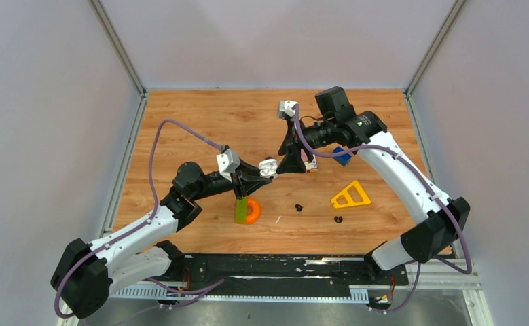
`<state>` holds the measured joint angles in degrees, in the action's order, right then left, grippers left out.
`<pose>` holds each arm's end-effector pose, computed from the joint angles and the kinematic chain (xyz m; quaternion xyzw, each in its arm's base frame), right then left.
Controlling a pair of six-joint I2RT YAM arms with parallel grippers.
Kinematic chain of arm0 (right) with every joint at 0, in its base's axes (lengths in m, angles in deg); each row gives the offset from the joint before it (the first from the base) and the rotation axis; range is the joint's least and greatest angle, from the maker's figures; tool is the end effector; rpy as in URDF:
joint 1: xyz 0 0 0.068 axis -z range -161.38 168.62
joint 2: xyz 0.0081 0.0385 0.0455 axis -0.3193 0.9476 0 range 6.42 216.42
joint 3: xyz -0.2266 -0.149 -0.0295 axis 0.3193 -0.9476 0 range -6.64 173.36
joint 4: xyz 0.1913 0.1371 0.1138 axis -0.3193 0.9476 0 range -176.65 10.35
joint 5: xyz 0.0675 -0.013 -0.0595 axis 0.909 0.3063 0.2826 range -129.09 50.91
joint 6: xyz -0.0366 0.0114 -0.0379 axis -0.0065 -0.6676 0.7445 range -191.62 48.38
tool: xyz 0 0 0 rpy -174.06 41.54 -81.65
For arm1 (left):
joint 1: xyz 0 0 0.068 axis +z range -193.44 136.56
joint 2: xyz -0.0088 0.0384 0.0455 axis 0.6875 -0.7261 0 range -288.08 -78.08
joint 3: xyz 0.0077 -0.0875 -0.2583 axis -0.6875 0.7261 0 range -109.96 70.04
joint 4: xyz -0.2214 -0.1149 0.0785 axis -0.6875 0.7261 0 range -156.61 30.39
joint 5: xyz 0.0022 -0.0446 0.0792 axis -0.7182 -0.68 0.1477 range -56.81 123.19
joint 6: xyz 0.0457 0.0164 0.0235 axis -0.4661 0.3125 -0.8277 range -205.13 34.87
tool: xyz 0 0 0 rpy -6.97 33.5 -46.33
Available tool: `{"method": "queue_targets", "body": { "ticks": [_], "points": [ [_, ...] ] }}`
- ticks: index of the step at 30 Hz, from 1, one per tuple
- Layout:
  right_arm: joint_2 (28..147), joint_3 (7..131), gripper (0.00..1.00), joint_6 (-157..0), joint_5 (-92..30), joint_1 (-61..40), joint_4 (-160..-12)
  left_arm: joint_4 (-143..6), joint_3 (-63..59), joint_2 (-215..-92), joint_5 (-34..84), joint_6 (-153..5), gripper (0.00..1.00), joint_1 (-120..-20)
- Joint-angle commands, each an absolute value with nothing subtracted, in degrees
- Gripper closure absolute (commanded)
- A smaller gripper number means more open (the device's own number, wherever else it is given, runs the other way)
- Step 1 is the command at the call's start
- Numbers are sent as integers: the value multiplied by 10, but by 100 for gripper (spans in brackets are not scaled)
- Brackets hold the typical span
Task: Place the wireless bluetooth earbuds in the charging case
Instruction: Place the earbud in the charging case, then close the charging case.
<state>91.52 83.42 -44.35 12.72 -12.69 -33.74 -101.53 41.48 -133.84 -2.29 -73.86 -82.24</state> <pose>0.2423 0.1802 0.3863 -0.5474 0.6556 0.4189 0.3082 0.1577 -0.1534 0.2869 0.3720 0.5540 -0.4852 0.5651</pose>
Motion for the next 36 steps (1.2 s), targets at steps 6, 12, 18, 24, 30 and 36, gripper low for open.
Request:
{"method": "queue_targets", "body": {
  "ticks": [6,12,18,24,30,36],
  "points": [
    [929,851,34,-443,172,-126,-342,-1025,394,-1324,-26,-756,100,-828],
    [925,856,34,-409,195,-127,-308,-1025,394,-1326,-23,-753,100,-828],
    [926,857,33,-370,225,-130,-279,-1028,393,-1331,-26,-748,100,-828],
    [934,859,33,-348,217,-167,-264,-1040,392,-1344,-29,-731,100,-828],
    [919,865,33,-339,196,-182,-261,-1036,391,-1348,-16,-724,100,-828],
    [890,853,33,-335,148,-181,-272,-1031,389,-1356,-8,-721,100,-829]
  ]
}}
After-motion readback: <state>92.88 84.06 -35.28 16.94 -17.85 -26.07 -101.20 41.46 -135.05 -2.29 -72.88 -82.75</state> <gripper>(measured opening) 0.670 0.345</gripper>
